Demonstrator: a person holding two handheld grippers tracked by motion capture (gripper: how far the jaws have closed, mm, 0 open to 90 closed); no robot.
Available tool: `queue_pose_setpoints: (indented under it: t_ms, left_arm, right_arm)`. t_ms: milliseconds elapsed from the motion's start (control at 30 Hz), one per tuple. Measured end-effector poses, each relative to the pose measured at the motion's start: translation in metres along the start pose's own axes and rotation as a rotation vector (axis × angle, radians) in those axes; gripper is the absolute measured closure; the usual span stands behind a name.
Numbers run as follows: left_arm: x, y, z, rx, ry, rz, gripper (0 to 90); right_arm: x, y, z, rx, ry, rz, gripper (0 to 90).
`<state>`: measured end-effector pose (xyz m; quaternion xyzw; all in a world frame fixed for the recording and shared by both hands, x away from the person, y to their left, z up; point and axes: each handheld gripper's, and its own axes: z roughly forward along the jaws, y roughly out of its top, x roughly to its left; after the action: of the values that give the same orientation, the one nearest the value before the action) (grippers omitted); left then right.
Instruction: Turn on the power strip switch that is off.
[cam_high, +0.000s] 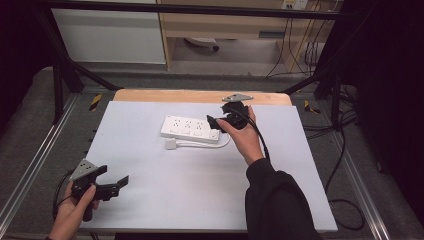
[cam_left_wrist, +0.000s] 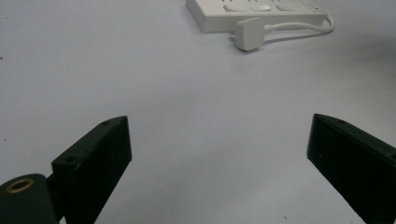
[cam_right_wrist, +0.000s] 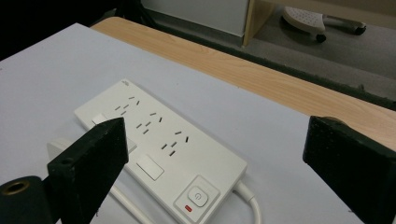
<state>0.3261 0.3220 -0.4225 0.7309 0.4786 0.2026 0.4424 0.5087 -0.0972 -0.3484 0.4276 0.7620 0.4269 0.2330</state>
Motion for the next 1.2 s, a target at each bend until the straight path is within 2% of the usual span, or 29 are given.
queue_pose_setpoints:
  t_ms: [100, 267, 367, 500, 667, 800, 1033, 1200]
  left_arm:
    - [0.0, 0.0, 0.0, 0.002, 0.001, 0.003, 6.4]
    - [-0.001, 0.0, 0.0, 0.003, 0.003, 0.001, 6.5]
    - [-0.001, 0.0, -0.001, -0.002, -0.002, 0.002, 6.5]
    - [0.0, 0.0, 0.0, 0.002, -0.001, 0.002, 6.5]
    - [0.0, 0.0, -0.001, -0.001, -0.003, -0.002, 6.5]
    - [0.0, 0.0, 0.0, -0.001, -0.005, -0.002, 6.4]
    - [0.001, 0.0, -0.001, -0.004, -0.001, -0.005, 6.5]
    - [0.001, 0.0, 0.0, -0.002, -0.003, -0.003, 6.5]
  right_arm:
    - [0.001, -0.002, 0.005, 0.009, -0.003, -0.001, 7.4]
    - [0.005, -0.003, 0.012, 0.011, 0.004, 0.004, 13.1]
    - [0.007, -0.003, 0.015, 0.011, 0.01, 0.018, 13.6]
    - [0.013, -0.002, 0.019, 0.024, 0.017, -0.007, 12.2]
    - [0.017, -0.002, 0.021, 0.022, 0.023, -0.004, 11.9]
    - [0.017, -0.004, 0.025, 0.027, 0.029, 0.016, 13.8]
    - [0.019, -0.006, 0.035, 0.023, 0.039, 0.036, 19.7]
    - [0.024, -0.005, 0.04, 0.018, 0.054, 0.029, 29.5]
